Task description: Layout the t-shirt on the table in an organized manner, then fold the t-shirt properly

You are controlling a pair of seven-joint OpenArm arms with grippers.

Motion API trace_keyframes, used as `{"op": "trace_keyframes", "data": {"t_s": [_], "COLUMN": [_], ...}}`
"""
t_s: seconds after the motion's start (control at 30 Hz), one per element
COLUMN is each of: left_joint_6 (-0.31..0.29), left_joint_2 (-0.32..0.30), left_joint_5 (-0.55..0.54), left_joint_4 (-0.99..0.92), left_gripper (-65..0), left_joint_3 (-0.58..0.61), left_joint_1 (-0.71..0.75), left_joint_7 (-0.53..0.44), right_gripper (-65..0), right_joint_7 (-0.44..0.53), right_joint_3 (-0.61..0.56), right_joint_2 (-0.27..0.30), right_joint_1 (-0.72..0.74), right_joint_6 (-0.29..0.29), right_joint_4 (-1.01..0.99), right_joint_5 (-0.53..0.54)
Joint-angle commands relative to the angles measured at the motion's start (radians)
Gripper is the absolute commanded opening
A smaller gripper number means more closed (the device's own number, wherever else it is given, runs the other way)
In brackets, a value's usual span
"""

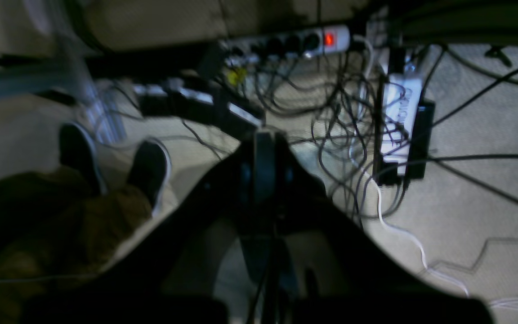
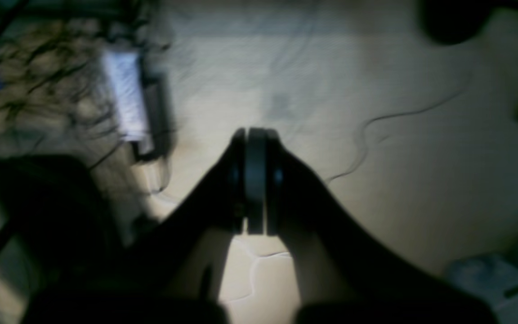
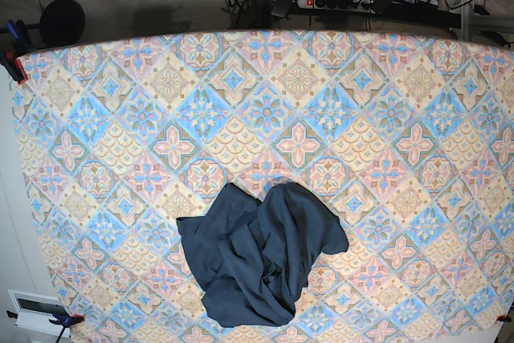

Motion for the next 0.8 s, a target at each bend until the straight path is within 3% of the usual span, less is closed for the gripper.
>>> {"op": "trace_keyframes", "data": {"t_s": [0.0,0.2,0.4,0.6,0.77], "left_joint_6": [0.002,0.003,0.005,0.005,0.005], "left_joint_2": [-0.025,-0.084,-0.144,-0.14,-0.14], "left_joint_5": [-0.001,-0.104,-0.204,-0.205,-0.205], "left_joint_4": [0.069,0.39,0.661,0.914,1.013], "left_gripper": [-65.0,-65.0,-65.0,-65.0,-65.0], "left_joint_3": [-0.002,-0.004,-0.033,-0.124,-0.154], "left_joint_1": [0.057,0.261,0.399,0.452,0.412], "left_joint_7": [-0.009,-0.009,0.005,0.118,0.14], "right_gripper": [-65.0,-65.0,-65.0,-65.0,-65.0], "right_joint_7": [0.01,0.01,0.007,-0.002,-0.115], "right_joint_3": [0.001,0.001,0.021,0.118,0.116], "right_joint_2": [0.014,0.1,0.139,0.136,0.136], "right_joint_1": [-0.033,-0.177,-0.277,-0.34,-0.347], "right_joint_6": [0.007,0.007,0.007,0.007,0.007], "right_joint_4": [0.054,0.295,0.525,0.741,0.907], "right_joint_5": [0.041,0.242,0.242,0.242,0.242]}}
